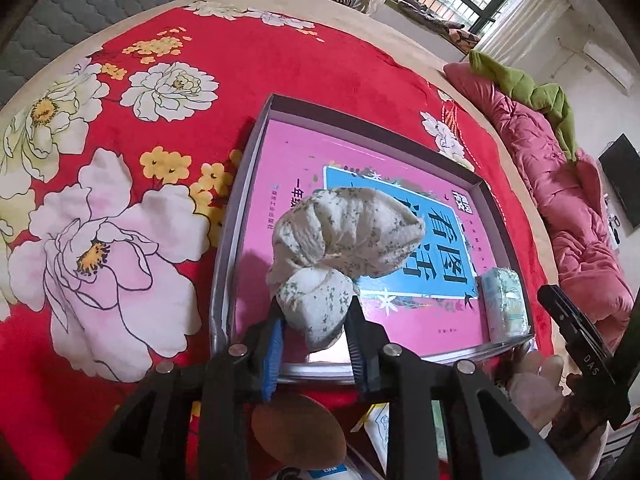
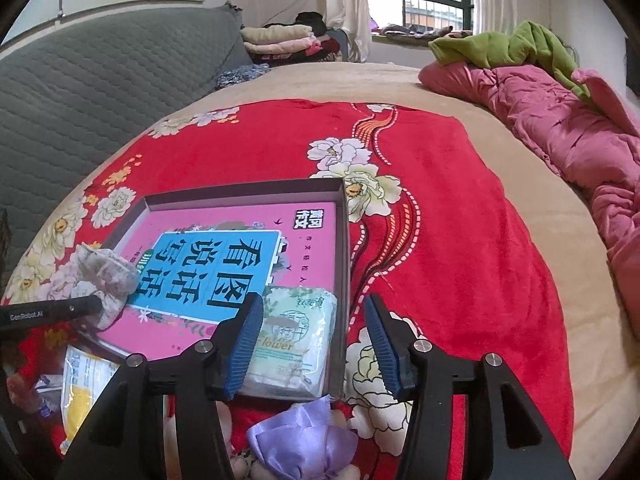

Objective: Organize soft objects
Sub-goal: 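Lower the package into the box with right tool while left tool releases the cloth there, then withdraw both open tools from the box back toward the pile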

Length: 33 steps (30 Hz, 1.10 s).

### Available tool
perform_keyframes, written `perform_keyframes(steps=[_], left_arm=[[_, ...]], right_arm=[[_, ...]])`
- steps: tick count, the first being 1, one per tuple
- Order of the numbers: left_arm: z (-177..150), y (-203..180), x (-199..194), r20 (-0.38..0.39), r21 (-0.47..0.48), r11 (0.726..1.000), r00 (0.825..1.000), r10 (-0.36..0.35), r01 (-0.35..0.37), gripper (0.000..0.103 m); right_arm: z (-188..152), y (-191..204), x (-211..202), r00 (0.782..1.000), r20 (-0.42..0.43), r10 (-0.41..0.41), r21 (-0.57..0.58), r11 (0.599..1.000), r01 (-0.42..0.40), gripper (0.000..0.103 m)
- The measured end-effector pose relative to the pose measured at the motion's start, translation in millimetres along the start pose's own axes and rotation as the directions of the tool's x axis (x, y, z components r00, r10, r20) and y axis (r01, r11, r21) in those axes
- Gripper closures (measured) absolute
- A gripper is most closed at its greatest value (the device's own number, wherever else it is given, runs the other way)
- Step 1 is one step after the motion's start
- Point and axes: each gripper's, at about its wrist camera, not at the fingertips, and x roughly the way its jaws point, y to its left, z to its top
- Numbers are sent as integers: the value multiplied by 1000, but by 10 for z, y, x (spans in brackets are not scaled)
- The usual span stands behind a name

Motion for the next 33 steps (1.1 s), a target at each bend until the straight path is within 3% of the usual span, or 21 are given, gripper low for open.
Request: perform_keyframes(steps=[17, 33], left_arm=[[-18, -63, -149, 41, 43, 998, 998, 47, -49, 44], [-12, -158, -438, 125, 72, 995, 991, 54, -63, 41]], right_arm=[[-10, -11, -83, 1000, 10, -17, -10, 1000, 17, 44], [9, 8, -301, 999, 48, -25, -12, 1000, 26, 36]])
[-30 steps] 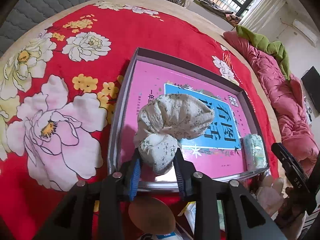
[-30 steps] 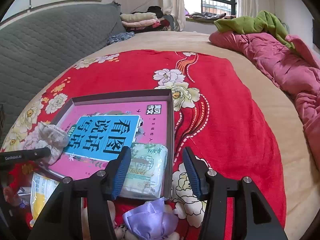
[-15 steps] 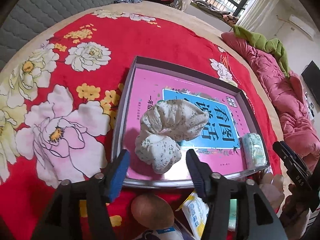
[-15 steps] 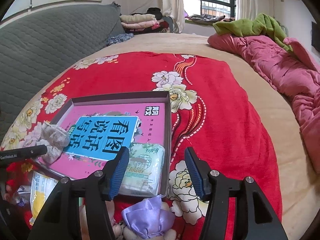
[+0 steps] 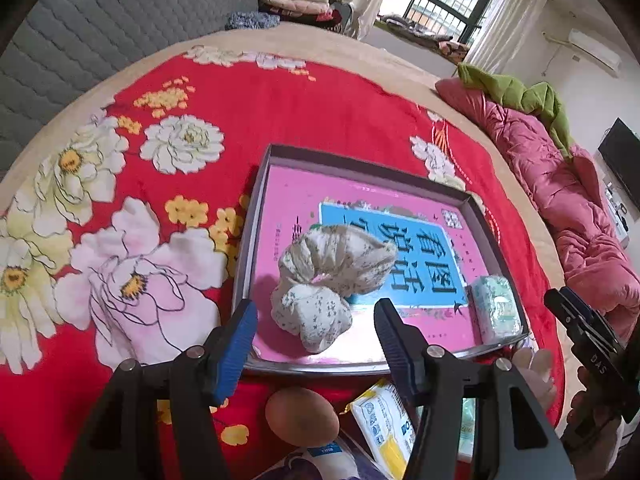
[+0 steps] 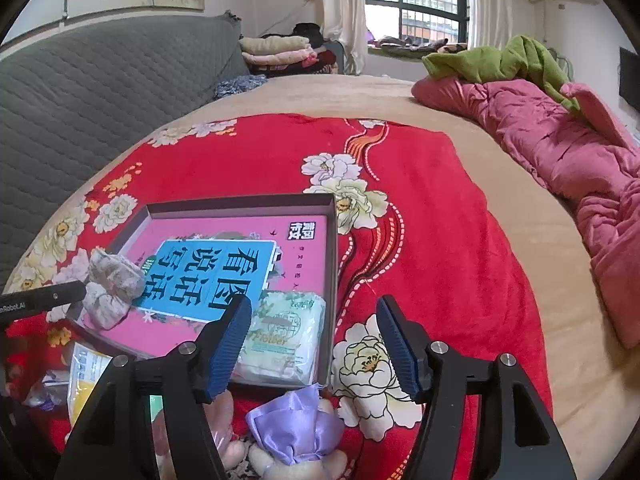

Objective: Organize soft objects
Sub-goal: 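Withdraw both open tools from the box back toward the pile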

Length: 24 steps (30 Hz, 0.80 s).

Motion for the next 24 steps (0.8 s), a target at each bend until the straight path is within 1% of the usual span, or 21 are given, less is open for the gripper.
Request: perform_keyframes(steps=[2, 5, 9, 14, 18, 24], left_arm=[[9, -12, -51, 16, 6, 1000, 1000, 8, -8, 38], [21, -3, -132, 39, 5, 1000, 999, 17, -17, 37], [22, 14, -244, 64, 15, 999, 997, 32, -33, 37], [-26, 36, -339, 70, 23, 999, 997, 38, -40, 37], [-74, 19, -428, 73, 46, 997, 996, 54, -57, 37], [-110, 8, -594, 102, 51, 996, 993, 65, -71, 37]], right_arm=[[5, 11, -42, 1000, 9, -2, -4, 1000, 2, 35], [11, 22, -110, 1000, 25, -8, -7, 1000, 8, 35], [11, 42, -196, 998, 45, -35, -16, 999, 36, 34], [11, 37, -301, 997, 65, -42, -14, 999, 43, 30], [-1, 45, -421, 995, 83, -48, -21, 999, 50, 30], [-2, 22, -604, 992, 109, -58, -18, 998, 60, 30]])
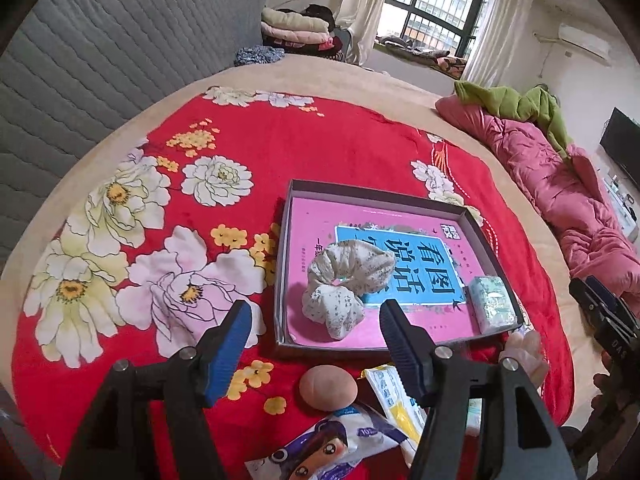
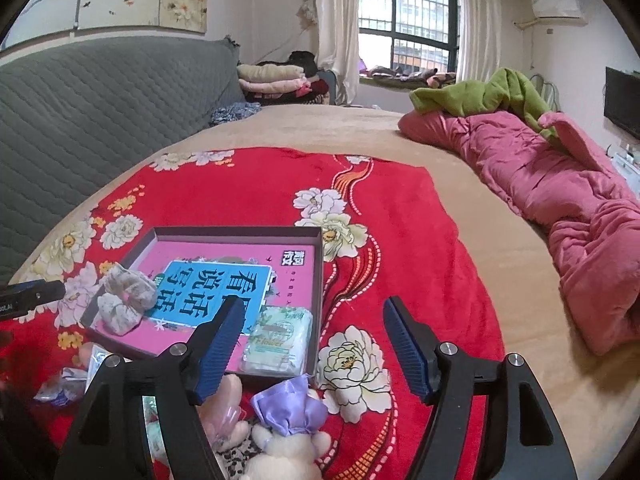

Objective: Organize soft objects
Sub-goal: 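Withdraw both open tools from the box back toward the pile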

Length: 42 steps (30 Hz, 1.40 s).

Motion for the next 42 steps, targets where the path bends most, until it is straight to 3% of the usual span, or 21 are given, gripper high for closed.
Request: perform_keyframes(steps=[11, 42], left_arm=[[-39, 10, -250, 34, 6, 1000, 999, 10, -10, 37], [-258, -177, -638, 50, 77, 997, 999, 21, -24, 37]], right_arm=[[-21, -8, -321, 999, 38, -6, 3, 1000, 6, 29], [-294, 115, -816, 999, 38, 32, 0, 1000, -32, 29]])
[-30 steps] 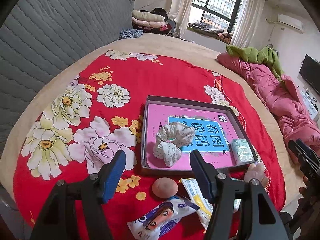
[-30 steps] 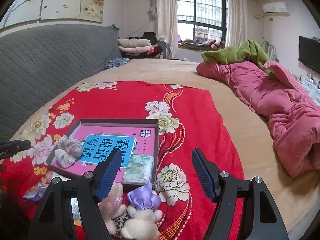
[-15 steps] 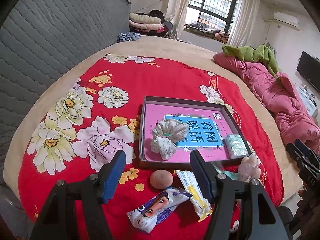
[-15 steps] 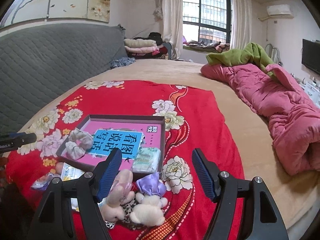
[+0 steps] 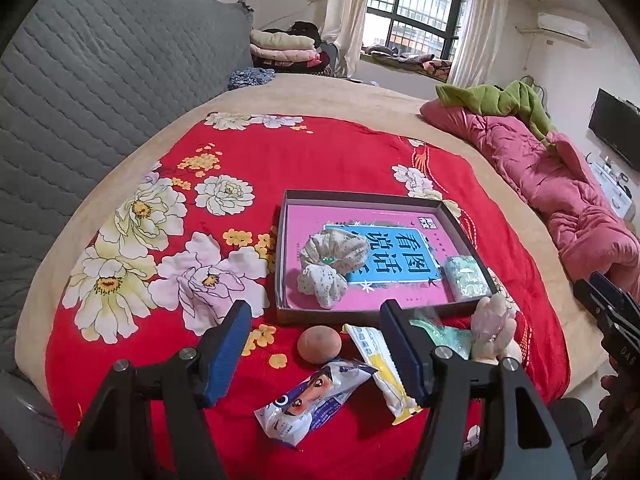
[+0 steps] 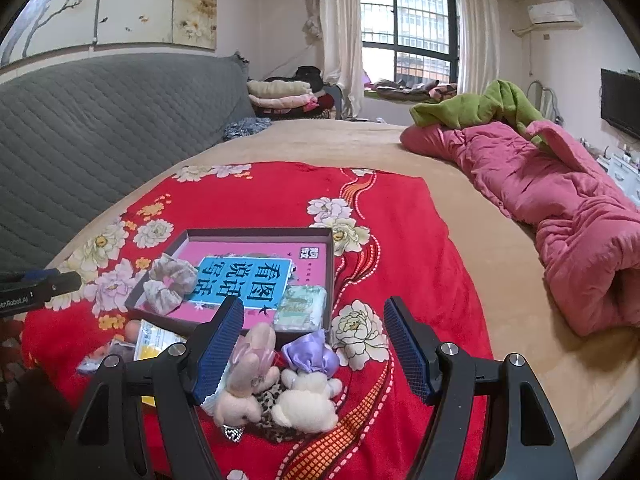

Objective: Organize soft objects
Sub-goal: 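Withdraw both open tools from the box back toward the pile, then grasp the blue-white snack bag with left tool while right tool grasps pink plush bunny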

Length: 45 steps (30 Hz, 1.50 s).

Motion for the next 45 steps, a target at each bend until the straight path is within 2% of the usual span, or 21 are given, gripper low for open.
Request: perform_keyframes(steps=[18, 31, 36, 45], left_arm=[[-309, -51, 54, -68, 32, 999, 998, 11, -9, 37], [-697, -6, 244, -147, 71, 997, 989, 19, -8, 37], [-728, 16, 300, -145, 78, 997, 989, 5, 7, 37], [-781, -27, 443, -161, 129, 992, 987, 28, -7, 37]], right_arm=[[-315, 133, 63, 996, -85, 33, 0, 999, -33, 29], [-550, 456, 160, 984, -148, 98, -50, 993, -106, 29], [-576, 470, 189, 982, -158, 101, -54, 992, -110, 29], [-643, 435, 287, 978, -185, 100, -40, 993, -109, 29]])
